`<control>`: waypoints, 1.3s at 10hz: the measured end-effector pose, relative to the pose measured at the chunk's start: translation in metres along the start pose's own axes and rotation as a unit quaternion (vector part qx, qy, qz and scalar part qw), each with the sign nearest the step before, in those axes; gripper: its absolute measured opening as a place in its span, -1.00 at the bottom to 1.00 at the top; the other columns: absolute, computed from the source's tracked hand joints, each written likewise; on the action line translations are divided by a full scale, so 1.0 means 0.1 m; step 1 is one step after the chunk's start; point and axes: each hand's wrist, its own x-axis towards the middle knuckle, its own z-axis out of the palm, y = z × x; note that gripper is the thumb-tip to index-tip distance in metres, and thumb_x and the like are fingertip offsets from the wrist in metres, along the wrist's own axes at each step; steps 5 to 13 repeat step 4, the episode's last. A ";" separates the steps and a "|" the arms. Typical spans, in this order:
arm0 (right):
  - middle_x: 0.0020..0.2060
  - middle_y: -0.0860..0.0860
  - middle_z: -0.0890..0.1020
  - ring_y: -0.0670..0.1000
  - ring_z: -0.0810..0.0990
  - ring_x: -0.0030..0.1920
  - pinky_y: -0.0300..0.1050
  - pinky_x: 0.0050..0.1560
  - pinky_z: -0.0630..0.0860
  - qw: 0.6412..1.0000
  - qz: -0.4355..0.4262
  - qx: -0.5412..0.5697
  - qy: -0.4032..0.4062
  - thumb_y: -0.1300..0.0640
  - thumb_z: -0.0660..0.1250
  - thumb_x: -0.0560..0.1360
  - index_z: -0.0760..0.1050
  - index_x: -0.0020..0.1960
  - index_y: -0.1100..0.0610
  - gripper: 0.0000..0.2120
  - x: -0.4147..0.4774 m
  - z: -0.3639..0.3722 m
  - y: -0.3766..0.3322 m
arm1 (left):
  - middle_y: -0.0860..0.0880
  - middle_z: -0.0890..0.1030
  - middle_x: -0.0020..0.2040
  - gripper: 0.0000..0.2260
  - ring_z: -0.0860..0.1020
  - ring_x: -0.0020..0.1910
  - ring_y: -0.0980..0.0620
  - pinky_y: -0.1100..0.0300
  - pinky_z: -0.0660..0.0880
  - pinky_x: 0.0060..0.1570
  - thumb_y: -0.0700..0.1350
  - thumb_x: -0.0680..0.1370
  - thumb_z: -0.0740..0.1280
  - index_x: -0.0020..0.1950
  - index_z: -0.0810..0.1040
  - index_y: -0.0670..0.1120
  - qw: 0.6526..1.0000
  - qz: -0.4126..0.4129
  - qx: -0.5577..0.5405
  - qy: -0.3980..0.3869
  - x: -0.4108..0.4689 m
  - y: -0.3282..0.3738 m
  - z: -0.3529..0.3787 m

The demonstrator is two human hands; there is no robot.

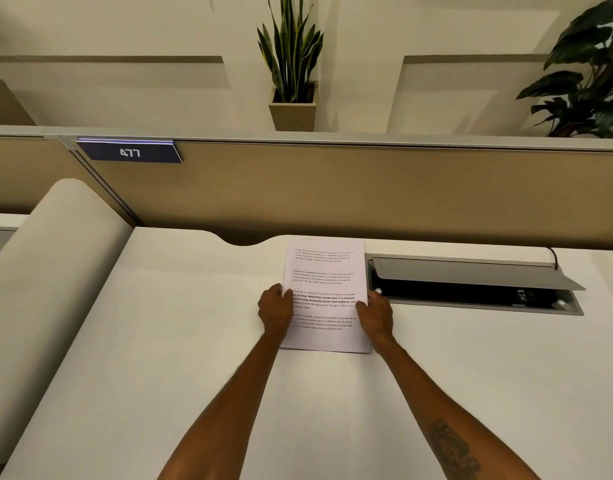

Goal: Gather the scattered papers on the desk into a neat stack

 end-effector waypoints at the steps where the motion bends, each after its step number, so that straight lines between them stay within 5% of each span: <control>1: 0.38 0.23 0.43 0.25 0.44 0.36 0.11 0.37 0.45 0.999 0.006 -0.034 -0.020 0.12 0.24 0.61 0.44 0.42 0.22 -0.59 -0.04 -0.02 -0.02 | -0.20 0.57 0.37 -0.61 0.53 0.37 -0.20 -0.06 0.42 0.45 -0.09 0.65 0.30 0.44 0.49 -0.25 1.000 0.003 0.002 0.013 -0.06 -0.03 -0.08; 4: 0.50 0.18 0.33 0.22 0.35 0.47 0.10 0.45 0.37 0.997 -0.023 -0.064 -0.040 0.04 0.22 0.65 0.27 0.55 0.17 -0.49 -0.44 -0.19 -0.14 | -0.21 0.53 0.41 -0.59 0.51 0.40 -0.18 0.00 0.38 0.45 -0.13 0.64 0.33 0.48 0.45 -0.22 0.999 0.041 0.003 0.015 -0.47 -0.11 -0.34; 13: 0.50 0.18 0.33 0.22 0.35 0.47 0.10 0.45 0.37 0.997 -0.023 -0.064 -0.040 0.04 0.22 0.65 0.27 0.55 0.17 -0.49 -0.44 -0.19 -0.14 | -0.21 0.53 0.41 -0.59 0.51 0.40 -0.18 0.00 0.38 0.45 -0.13 0.64 0.33 0.48 0.45 -0.22 0.999 0.041 0.003 0.015 -0.47 -0.11 -0.34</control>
